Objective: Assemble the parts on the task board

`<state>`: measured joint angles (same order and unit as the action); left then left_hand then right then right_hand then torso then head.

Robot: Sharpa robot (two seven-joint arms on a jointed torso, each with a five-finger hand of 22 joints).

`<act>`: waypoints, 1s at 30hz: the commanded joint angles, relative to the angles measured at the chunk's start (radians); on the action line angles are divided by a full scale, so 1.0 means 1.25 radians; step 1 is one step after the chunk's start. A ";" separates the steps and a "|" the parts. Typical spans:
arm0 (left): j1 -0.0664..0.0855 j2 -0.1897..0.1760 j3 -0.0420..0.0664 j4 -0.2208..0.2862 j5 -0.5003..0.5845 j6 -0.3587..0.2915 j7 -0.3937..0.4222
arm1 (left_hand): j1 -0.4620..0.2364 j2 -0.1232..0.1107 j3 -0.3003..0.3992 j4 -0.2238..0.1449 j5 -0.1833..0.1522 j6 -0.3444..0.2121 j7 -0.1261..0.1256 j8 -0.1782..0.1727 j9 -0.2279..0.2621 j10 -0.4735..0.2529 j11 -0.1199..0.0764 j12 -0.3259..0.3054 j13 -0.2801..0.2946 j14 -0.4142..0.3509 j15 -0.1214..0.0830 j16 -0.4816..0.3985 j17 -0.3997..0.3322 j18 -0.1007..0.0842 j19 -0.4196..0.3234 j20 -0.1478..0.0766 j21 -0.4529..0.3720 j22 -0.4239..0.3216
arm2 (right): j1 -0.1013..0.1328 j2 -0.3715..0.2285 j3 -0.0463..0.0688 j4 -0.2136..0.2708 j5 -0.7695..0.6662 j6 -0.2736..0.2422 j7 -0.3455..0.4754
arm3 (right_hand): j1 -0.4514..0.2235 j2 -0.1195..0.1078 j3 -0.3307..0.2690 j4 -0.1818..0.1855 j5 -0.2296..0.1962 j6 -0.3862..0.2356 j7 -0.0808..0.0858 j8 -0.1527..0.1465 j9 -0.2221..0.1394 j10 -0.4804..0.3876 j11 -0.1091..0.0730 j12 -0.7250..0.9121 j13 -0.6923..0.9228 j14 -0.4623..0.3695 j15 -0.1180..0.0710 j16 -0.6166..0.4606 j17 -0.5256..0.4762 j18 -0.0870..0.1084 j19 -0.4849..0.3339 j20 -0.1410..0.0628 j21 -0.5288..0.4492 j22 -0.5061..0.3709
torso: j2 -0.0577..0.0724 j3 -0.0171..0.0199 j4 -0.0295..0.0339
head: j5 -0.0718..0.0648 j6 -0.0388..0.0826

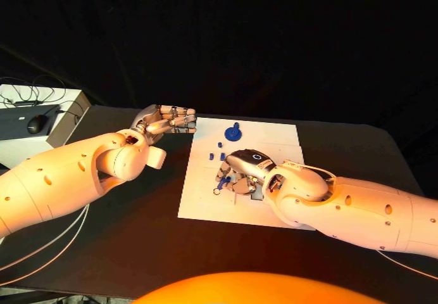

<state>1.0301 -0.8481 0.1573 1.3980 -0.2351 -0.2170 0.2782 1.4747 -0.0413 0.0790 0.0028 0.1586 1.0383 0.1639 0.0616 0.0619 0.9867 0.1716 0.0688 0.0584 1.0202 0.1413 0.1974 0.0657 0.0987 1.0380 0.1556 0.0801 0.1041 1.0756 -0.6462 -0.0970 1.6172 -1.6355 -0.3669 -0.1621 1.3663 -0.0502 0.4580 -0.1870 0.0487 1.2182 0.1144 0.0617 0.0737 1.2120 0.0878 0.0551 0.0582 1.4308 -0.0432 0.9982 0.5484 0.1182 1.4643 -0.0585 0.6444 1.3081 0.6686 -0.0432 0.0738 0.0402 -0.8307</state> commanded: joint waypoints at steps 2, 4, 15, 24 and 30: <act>0.000 0.001 0.001 0.002 -0.002 0.012 0.004 | -0.003 -0.006 0.001 0.002 0.002 0.003 -0.001 0.001 0.000 -0.002 -0.001 0.000 0.000 -0.005 0.000 0.005 0.001 -0.009 -0.006 0.001 0.004 0.000 | -0.003 0.003 0.000 0.000 -0.009 0.010 0.011 | 0.015 0.025 0.004 0.000 0.003 0.004 0.002 0.002 0.001 0.084 -0.035 0.005 0.004 0.000 -0.005 0.001 -0.001 0.010 0.020 -0.005 -0.005 0.062 | 0.000 0.0002 -0.0004 | 0.002 -0.001; 0.000 0.001 0.001 0.002 -0.002 0.013 0.004 | -0.003 -0.006 0.001 0.002 0.002 0.003 -0.001 0.001 0.000 -0.002 -0.001 0.000 0.000 -0.005 0.000 0.005 0.001 -0.009 -0.006 0.001 0.004 0.000 | -0.005 0.004 0.000 0.001 -0.009 0.009 0.012 | 0.015 0.025 0.004 0.000 0.003 0.004 0.002 0.002 0.001 0.084 -0.035 0.005 0.004 0.000 -0.005 0.001 -0.001 0.010 0.020 -0.005 -0.005 0.062 | 0.000 0.0002 -0.0002 | 0.002 -0.002; 0.000 0.002 0.001 0.001 -0.002 0.012 0.003 | -0.003 -0.006 0.001 0.002 0.002 0.003 -0.001 0.001 0.000 -0.002 -0.001 0.000 0.000 -0.005 0.000 0.005 0.001 -0.009 -0.006 0.001 0.004 0.000 | -0.007 0.005 -0.001 0.006 -0.012 0.020 0.016 | 0.014 0.026 0.004 -0.002 0.003 0.004 0.002 0.002 0.001 0.084 -0.035 0.005 0.004 0.000 -0.005 0.001 -0.002 0.010 0.020 -0.005 -0.004 0.062 | 0.000 0.0002 -0.0008 | 0.002 -0.007; 0.000 0.002 0.001 0.001 -0.002 0.014 0.002 | -0.002 -0.006 0.001 0.001 0.001 0.003 -0.001 0.001 0.000 -0.003 -0.001 0.000 0.000 -0.005 0.000 0.004 0.001 -0.009 -0.006 0.001 0.004 0.000 | -0.009 0.009 -0.001 0.004 -0.021 0.018 0.016 | 0.013 0.027 0.004 -0.004 0.002 0.003 0.002 0.002 0.001 0.083 -0.035 0.005 0.004 0.000 -0.005 0.001 -0.002 0.010 0.020 -0.005 -0.004 0.062 | 0.000 0.0005 0.0001 | 0.001 -0.007; 0.000 0.002 0.001 0.001 -0.002 0.014 0.001 | -0.002 -0.006 0.001 0.001 0.001 0.003 -0.001 0.001 0.000 -0.003 -0.001 0.000 0.000 -0.005 0.000 0.004 0.001 -0.009 -0.006 0.001 0.004 0.000 | -0.012 0.014 -0.001 -0.002 -0.026 0.018 0.015 | 0.013 0.027 0.004 -0.004 0.002 0.003 0.002 0.002 0.001 0.083 -0.035 0.005 0.004 0.000 -0.005 0.001 -0.002 0.010 0.020 -0.005 -0.004 0.062 | 0.000 0.0002 -0.0006 | 0.001 -0.008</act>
<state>1.0301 -0.8475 0.1573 1.3969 -0.2351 -0.2160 0.2760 1.4748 -0.0413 0.0789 0.0028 0.1586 1.0383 0.1639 0.0616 0.0619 0.9867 0.1716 0.0688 0.0584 1.0202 0.1412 0.1974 0.0657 0.0987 1.0380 0.1556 0.0801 0.1041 1.0631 -0.6307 -0.0984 1.6160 -1.6489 -0.3557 -0.1525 1.3619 -0.0457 0.4584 -0.1922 0.0476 1.2182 0.1144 0.0617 0.0745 1.2120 0.0878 0.0551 0.0582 1.4308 -0.0432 0.9982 0.5471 0.1159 1.4661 -0.0603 0.6444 1.3076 0.6684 -0.0429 0.0735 0.0412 -0.8400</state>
